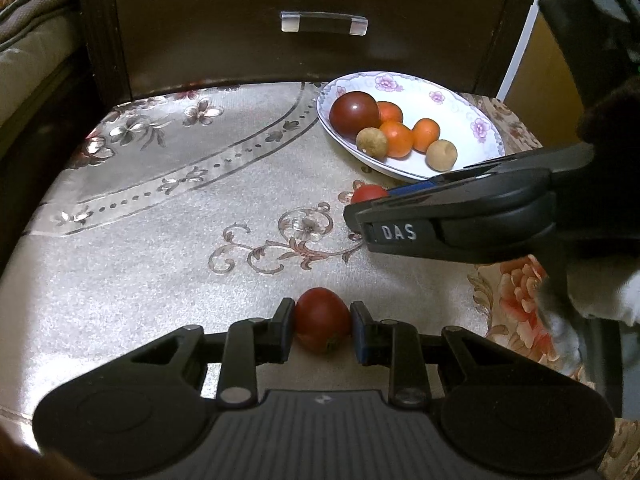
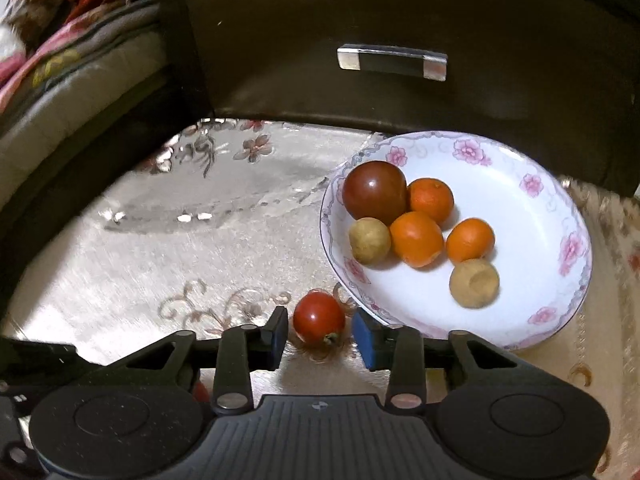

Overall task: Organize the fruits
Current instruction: 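Grasp a red cherry tomato with the left gripper while the right gripper grasps the other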

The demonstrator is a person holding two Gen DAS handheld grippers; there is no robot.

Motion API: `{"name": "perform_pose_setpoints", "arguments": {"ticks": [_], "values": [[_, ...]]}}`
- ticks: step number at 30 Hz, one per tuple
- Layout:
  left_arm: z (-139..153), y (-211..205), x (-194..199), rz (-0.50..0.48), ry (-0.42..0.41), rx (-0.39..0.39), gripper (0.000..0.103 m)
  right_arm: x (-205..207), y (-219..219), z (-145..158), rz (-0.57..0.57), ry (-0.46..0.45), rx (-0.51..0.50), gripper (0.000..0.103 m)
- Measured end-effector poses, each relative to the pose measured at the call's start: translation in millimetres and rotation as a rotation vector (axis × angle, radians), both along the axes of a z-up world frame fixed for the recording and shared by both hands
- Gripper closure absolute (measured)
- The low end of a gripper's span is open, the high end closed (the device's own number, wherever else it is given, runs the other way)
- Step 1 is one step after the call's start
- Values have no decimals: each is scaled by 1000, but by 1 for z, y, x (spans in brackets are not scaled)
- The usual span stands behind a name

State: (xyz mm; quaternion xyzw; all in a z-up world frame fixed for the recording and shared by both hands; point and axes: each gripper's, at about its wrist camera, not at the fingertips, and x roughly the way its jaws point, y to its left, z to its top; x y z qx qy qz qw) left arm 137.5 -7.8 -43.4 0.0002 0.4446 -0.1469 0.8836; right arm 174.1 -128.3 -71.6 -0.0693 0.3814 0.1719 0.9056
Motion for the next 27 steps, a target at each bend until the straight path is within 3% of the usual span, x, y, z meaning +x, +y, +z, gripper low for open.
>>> {"name": "perform_pose_setpoints", "arguments": {"ticks": [8, 17, 27], "values": [[4, -2, -3, -12, 7, -22, 66, -22, -24, 10, -7, 25, -25, 83], [3, -19, -21, -104, 6, -35, 66, -84, -70, 12, -44, 86, -73, 83], [-1, -34, -30, -124, -20, 64, 64, -99, -87, 1, -35, 106, -45, 79]]}}
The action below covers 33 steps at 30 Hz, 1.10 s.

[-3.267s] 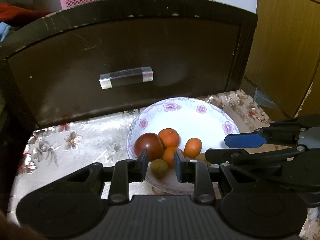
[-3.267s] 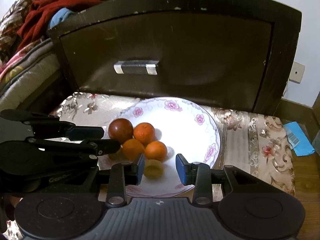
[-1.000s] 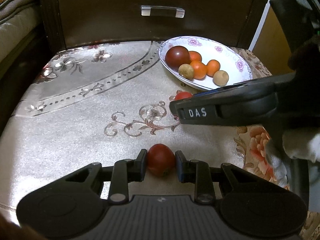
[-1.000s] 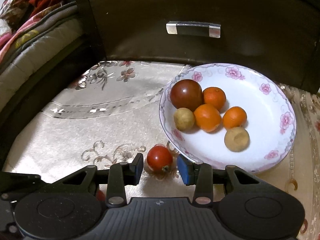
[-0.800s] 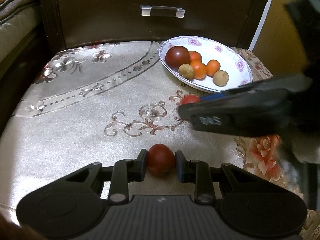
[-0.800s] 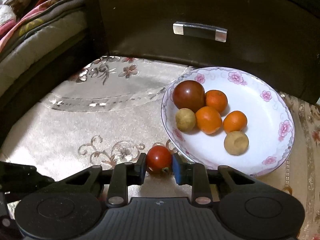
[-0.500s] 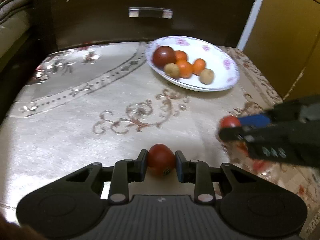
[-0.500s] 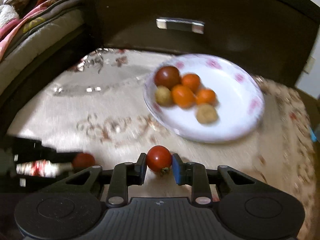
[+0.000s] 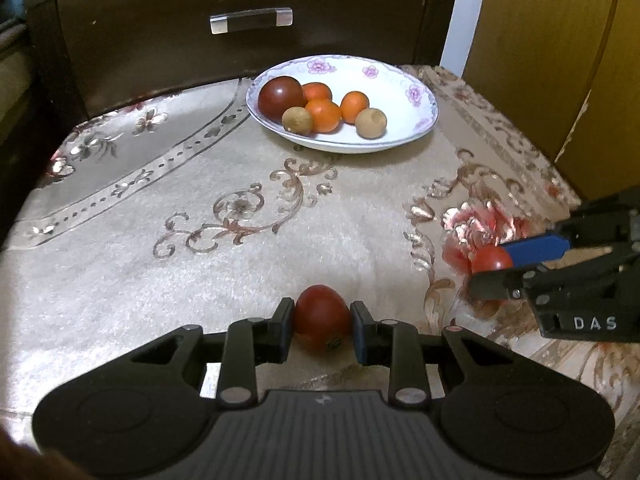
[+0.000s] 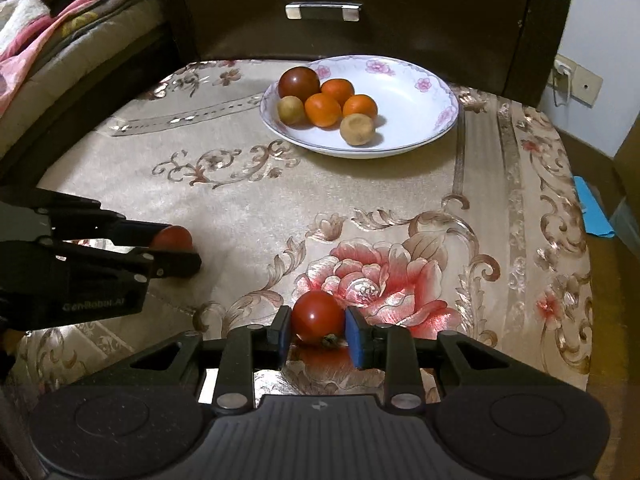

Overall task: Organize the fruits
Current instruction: 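Grasp a red cherry tomato with the left gripper while the right gripper grasps the other, then lift and carry both cherry tomatoes over the white bowl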

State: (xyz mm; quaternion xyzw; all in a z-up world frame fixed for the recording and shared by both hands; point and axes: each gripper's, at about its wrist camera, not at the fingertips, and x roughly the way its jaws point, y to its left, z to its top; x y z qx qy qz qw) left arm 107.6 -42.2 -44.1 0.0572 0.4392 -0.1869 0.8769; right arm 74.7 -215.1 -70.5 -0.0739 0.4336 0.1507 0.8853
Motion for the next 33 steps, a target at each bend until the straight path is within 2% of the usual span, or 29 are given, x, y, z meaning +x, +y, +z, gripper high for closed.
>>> {"name": "perform_pose_setpoints", "arguments": {"ticks": [8, 12, 15, 21, 24, 28, 33], "values": [[5, -6, -9, 53, 17, 100, 56, -1, 1, -2, 43, -5, -15, 76], [7, -13, -7, 60, 17, 121, 56, -3, 1, -2, 45, -4, -25, 76], [5, -19, -6, 24, 20, 116, 55, -4, 1, -1, 46, -1, -29, 76], [4, -15, 1, 39, 26, 58, 55, -2, -5, 0, 25, 12, 10, 76], [5, -16, 1, 34, 25, 58, 57, -4, -3, -1, 28, 6, 1, 77], [7, -20, 1, 22, 33, 73, 65, -4, -2, -1, 25, 3, -6, 77], [8, -21, 4, 21, 45, 79, 66, -2, -4, 1, 33, 6, 7, 84]]}}
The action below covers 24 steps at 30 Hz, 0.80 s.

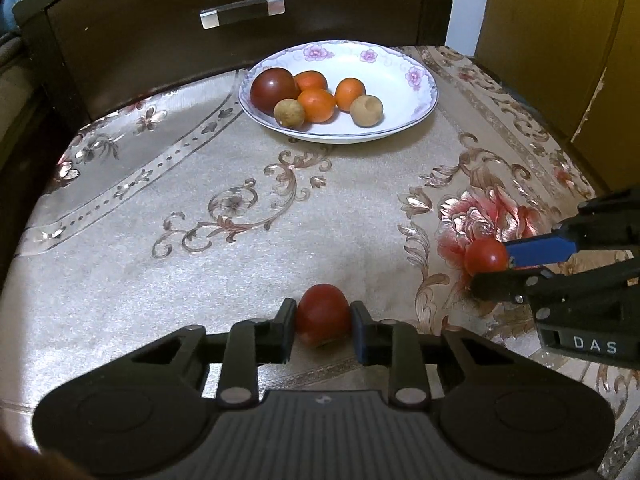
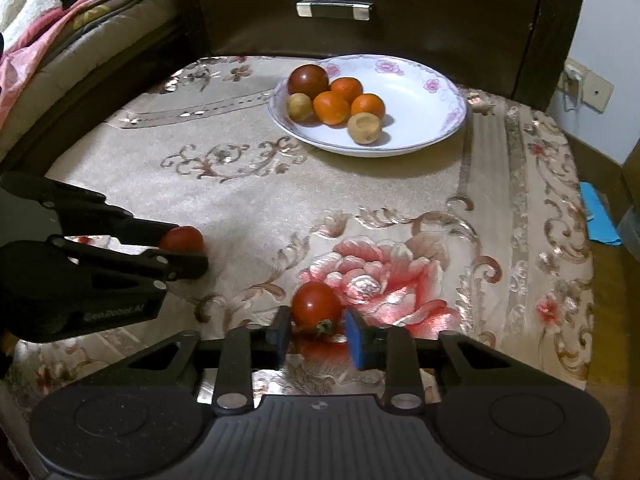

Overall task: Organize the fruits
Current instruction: 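Lift and carry both cherry tomatoes over the white bowl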

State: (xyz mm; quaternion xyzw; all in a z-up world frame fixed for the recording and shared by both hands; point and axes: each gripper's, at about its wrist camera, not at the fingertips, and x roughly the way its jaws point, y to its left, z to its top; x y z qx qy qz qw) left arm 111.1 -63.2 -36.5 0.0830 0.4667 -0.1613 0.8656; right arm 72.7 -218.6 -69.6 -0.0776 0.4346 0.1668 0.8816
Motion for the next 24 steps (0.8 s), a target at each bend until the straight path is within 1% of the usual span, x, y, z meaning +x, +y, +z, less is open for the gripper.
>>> {"name": "perform_pose_setpoints", "arguments": {"ticks": [7, 8, 11, 16, 19, 24], "values": [[5, -5, 5, -52, -8, 33, 66, 0, -3, -1, 0, 0, 13, 84], [5, -5, 5, -56, -10, 28, 66, 0, -3, -1, -1, 0, 15, 84], [6, -1, 6, -45, -1, -22, 66, 0, -2, 0, -10, -2, 21, 84], [14, -6, 13, -51, -10, -62, 66, 4, -5, 5, -31, -12, 42, 84], [22, -10, 20, -51, -35, -75, 66, 10, -7, 12, -43, -26, 63, 84], [29, -9, 33, -23, -47, -92, 66, 21, -9, 26, -56, -58, 101, 84]]}}
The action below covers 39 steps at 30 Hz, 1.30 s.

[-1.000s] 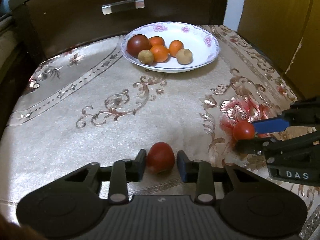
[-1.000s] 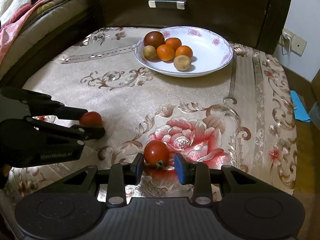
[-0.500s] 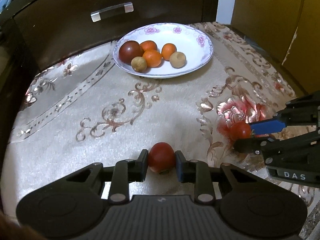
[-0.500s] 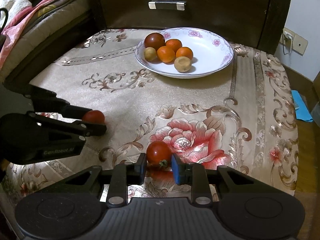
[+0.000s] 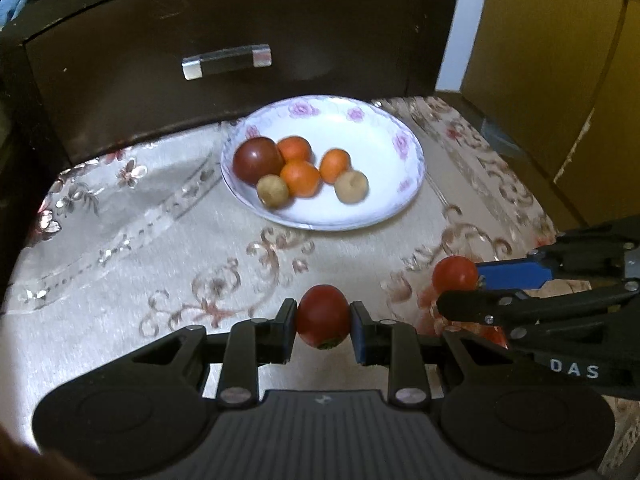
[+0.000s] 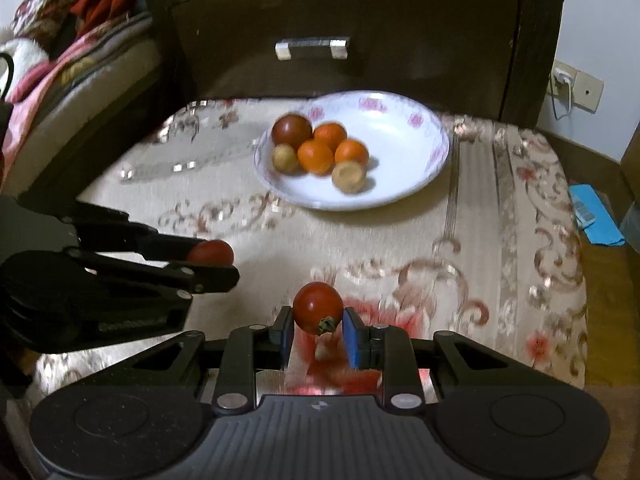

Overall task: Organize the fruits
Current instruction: 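Lift and carry both cherry tomatoes over the white bowl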

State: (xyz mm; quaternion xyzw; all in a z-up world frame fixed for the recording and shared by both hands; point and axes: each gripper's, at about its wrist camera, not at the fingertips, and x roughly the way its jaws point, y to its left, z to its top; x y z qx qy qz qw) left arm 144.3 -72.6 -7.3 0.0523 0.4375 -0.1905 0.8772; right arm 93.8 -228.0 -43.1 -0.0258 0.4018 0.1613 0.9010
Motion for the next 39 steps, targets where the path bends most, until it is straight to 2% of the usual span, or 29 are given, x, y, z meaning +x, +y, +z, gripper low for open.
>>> {"name": "perform_pose_setpoints", "arguments": {"ticks": [9, 19, 39], "values": [[10, -12, 22, 3, -29, -25, 66, 16, -1, 15, -5, -40, 30, 84], [16, -17, 52, 21, -52, -43, 66, 43, -7, 19, -35, -61, 44, 84], [3, -21, 76, 44, -36, -42, 67, 75, -12, 9, -51, -69, 32, 82]]}}
